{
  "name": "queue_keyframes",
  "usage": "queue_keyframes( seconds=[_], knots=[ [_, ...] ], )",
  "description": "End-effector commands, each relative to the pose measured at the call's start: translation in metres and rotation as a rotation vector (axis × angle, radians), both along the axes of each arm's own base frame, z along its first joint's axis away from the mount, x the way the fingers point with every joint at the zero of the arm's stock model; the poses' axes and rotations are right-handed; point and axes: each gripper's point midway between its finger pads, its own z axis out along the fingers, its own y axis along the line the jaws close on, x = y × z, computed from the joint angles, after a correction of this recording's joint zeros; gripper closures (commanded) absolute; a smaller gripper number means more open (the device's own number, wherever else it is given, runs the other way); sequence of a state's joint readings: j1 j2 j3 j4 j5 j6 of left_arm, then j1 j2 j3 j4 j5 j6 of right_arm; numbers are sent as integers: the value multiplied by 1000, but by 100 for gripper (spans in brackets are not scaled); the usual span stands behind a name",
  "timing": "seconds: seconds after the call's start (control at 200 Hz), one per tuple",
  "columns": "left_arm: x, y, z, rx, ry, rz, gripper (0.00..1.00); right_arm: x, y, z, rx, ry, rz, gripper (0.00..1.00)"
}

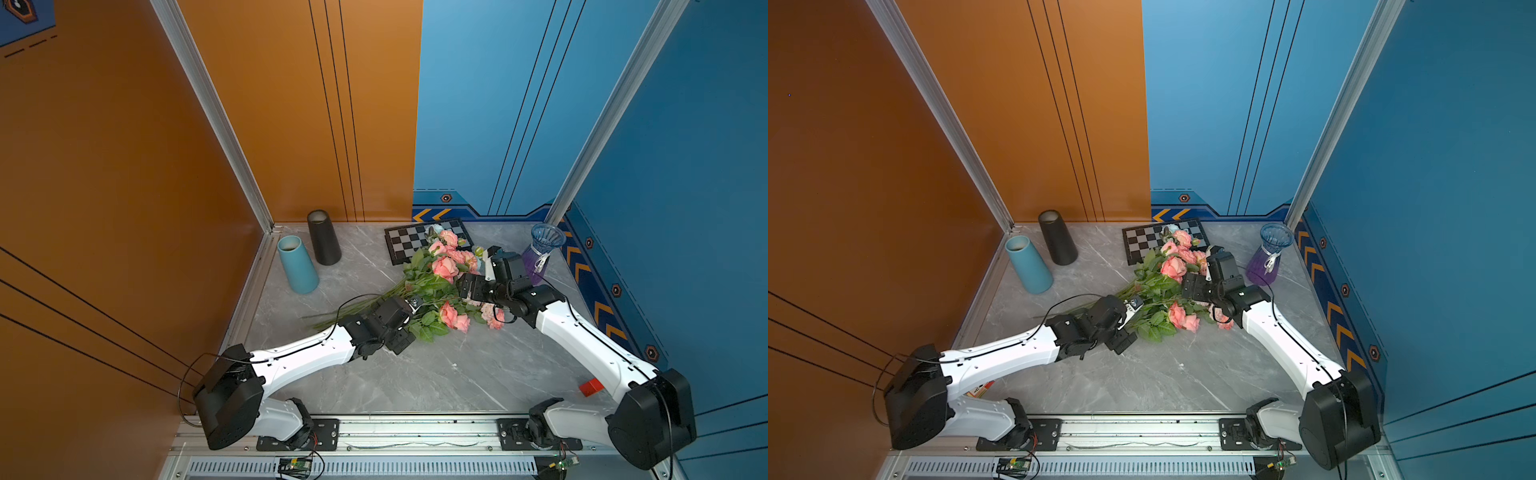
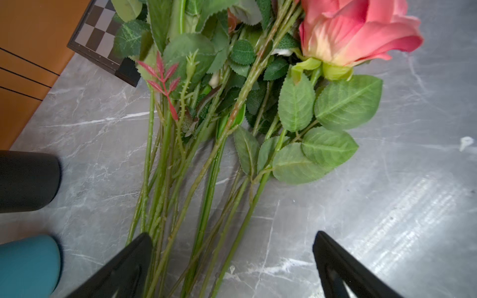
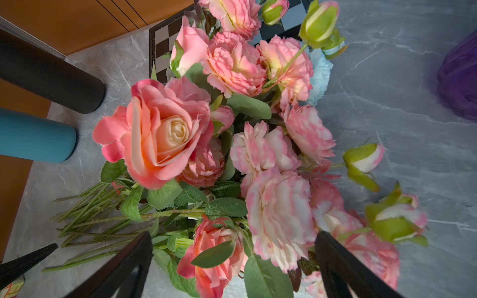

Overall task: Place the pink flowers into the vase
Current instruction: Pick up the flower at the center of the board.

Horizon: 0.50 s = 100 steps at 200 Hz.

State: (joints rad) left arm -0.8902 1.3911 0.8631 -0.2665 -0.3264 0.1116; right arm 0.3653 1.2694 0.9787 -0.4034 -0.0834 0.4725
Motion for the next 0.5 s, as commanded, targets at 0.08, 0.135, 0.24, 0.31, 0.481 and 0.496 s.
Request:
queue_keyframes(
  seconds=[0.08,0.135,0.24,0.31,0.481,0.496],
  knots=[
    [35,-14,1,9,-148,0,1,-7,-11,10,51,1,-6,0],
    [41,-17,-4,22,-161,-15,3,-8,-15,10,62,2,-8,0],
    [51,-21,-10,63,-176,-41,12,-10,-22,9,79,5,-12,0],
    [57,-19,-15,88,-176,-36,18,-10,-27,9,92,5,-17,0],
    [64,-23,-21,107,-173,-52,31,-10,-37,8,114,10,-38,0],
    [64,-23,-22,109,-173,-52,31,-10,-37,8,115,12,-37,0]
  ],
)
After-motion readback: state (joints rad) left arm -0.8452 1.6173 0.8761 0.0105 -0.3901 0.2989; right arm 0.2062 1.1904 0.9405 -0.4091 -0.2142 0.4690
